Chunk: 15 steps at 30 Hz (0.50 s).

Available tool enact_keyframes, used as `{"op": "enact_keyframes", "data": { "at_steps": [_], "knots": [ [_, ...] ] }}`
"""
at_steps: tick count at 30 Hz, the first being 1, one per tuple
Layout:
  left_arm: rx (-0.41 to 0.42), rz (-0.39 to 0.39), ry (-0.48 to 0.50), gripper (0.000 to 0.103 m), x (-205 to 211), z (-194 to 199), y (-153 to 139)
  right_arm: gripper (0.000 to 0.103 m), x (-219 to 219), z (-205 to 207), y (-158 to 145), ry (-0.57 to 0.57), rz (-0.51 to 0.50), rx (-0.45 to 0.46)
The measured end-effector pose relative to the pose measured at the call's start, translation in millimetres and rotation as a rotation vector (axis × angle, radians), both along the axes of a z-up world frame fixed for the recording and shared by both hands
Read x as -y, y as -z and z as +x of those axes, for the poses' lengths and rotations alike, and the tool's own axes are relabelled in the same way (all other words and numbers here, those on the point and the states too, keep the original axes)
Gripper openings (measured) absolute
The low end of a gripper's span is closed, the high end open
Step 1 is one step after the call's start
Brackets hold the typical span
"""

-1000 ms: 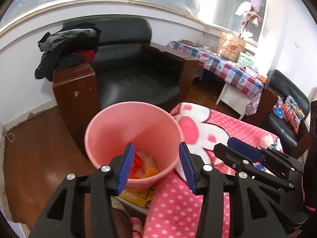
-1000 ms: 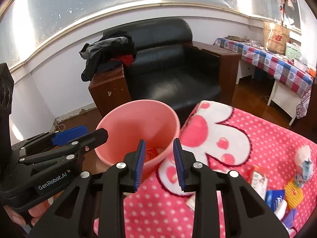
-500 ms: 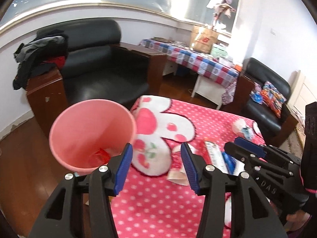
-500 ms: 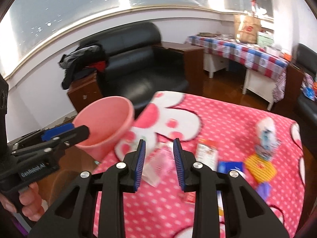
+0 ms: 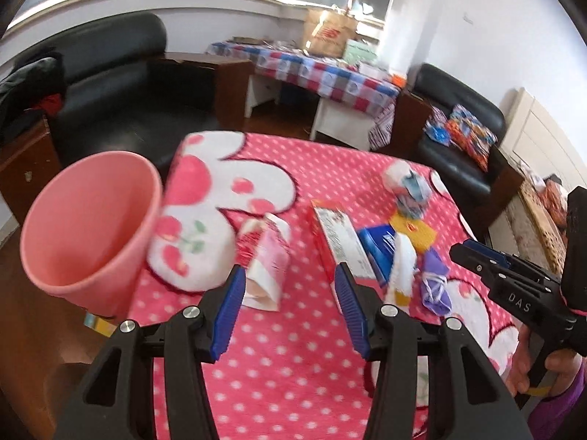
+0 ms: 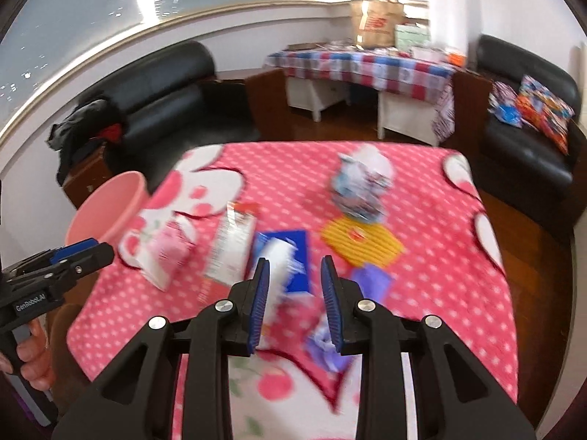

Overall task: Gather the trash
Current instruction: 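Move both grippers back over the remaining trash on the table, then grasp the crumpled patterned wrapper with the left gripper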

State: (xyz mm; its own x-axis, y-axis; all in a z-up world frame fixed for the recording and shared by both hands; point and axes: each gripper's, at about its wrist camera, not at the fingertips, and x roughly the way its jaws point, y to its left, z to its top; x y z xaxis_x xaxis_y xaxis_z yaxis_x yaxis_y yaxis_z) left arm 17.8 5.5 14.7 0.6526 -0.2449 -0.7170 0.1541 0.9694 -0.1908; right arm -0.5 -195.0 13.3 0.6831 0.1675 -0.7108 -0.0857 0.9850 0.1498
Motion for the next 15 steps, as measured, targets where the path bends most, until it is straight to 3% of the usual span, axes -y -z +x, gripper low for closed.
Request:
{"op": "enact_keyframes", "data": {
  "at_steps": [15],
  "knots": [
    [-0.003,-0.022,0.226,0.050,72,3,20,0.029,41,-12,34,0.080,0.015,-0.069]
  ]
}}
